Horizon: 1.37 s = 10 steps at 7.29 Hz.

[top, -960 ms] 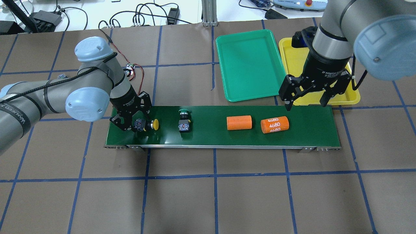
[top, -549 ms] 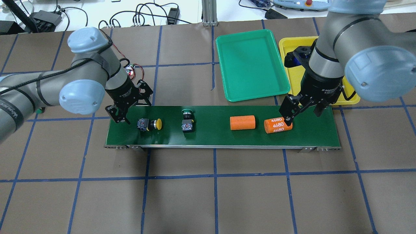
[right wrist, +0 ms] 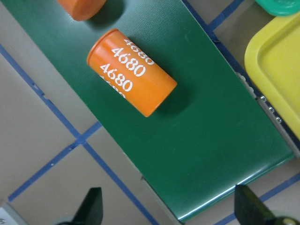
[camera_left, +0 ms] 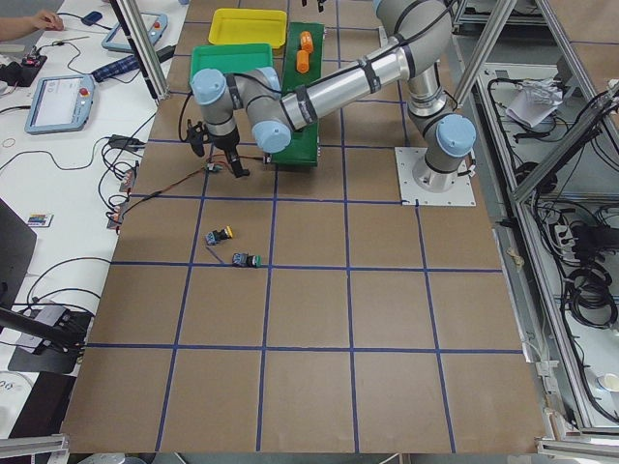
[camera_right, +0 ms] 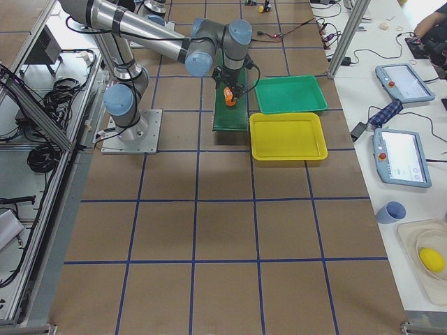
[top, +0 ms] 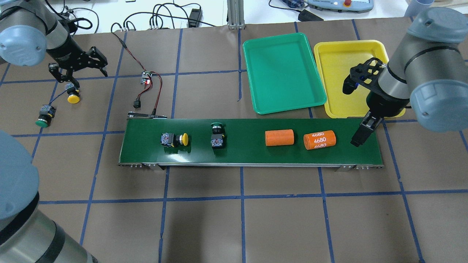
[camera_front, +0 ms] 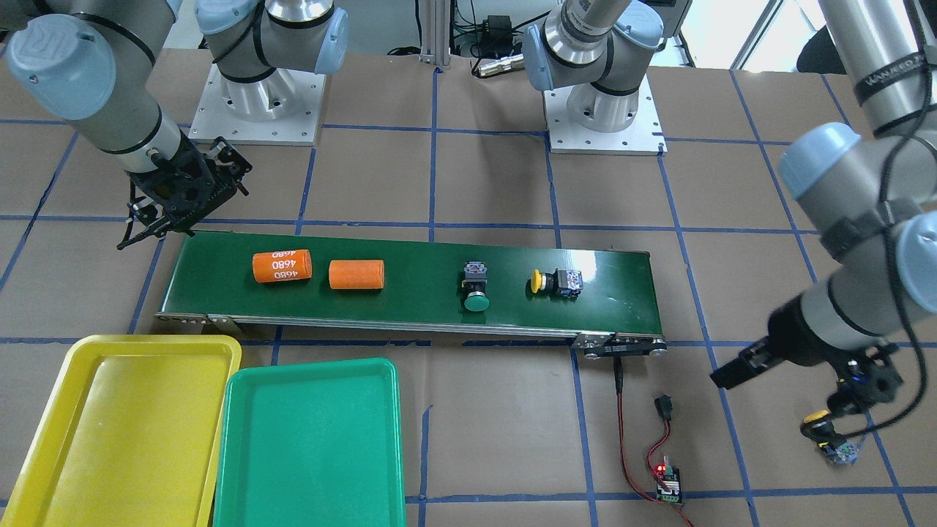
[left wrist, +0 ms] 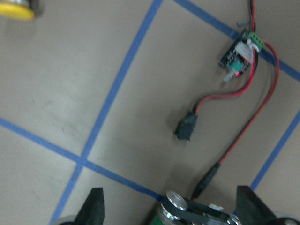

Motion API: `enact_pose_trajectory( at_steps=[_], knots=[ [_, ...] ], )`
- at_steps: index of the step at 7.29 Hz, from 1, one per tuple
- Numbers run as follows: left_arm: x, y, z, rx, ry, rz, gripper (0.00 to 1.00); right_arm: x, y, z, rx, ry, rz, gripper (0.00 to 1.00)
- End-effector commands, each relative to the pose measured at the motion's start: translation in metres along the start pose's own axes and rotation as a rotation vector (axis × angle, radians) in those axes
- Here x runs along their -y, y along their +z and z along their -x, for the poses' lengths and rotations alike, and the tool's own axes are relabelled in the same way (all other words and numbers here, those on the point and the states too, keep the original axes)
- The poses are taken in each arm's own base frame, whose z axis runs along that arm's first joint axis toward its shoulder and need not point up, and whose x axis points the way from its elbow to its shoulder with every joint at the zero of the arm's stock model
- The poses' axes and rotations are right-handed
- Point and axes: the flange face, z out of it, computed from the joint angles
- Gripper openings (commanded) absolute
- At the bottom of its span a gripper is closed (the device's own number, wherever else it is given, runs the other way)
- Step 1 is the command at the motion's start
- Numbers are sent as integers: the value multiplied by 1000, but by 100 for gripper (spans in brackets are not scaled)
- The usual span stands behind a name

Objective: Sort buttons by color to trays
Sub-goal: 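Place yellow button on conveyor with left gripper while right gripper lowers, then place another button with left gripper while right gripper hovers over cells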

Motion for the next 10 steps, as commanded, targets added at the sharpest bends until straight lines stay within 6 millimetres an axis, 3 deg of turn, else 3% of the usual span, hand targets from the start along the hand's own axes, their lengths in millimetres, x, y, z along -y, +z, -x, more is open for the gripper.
enact_pose_trajectory(
  at_steps=[1,2,4,6,7,8,9,10],
  knots=[
    [75,53,73,39,167,-61,100,-5,13,-7,-83,-221,-40,100],
    [80,87,87,32,206,-20,100,-4,10,-10,-107,-259,-42,100],
    [69,113,91,19,195,31,100,-4,-1,-10,-133,-247,-44,100],
    [68,119,98,24,191,41,100,0,-5,-8,-127,-250,-41,100],
    [69,117,98,26,192,38,85,20,-27,-1,-172,-234,-74,100],
    [69,116,97,28,187,37,48,32,-37,5,-177,-196,-83,100],
    [69,114,96,33,189,38,1,36,-38,9,-183,-179,-77,100],
    [66,110,96,34,163,46,0,37,-38,10,-177,-164,-86,100]
  ],
)
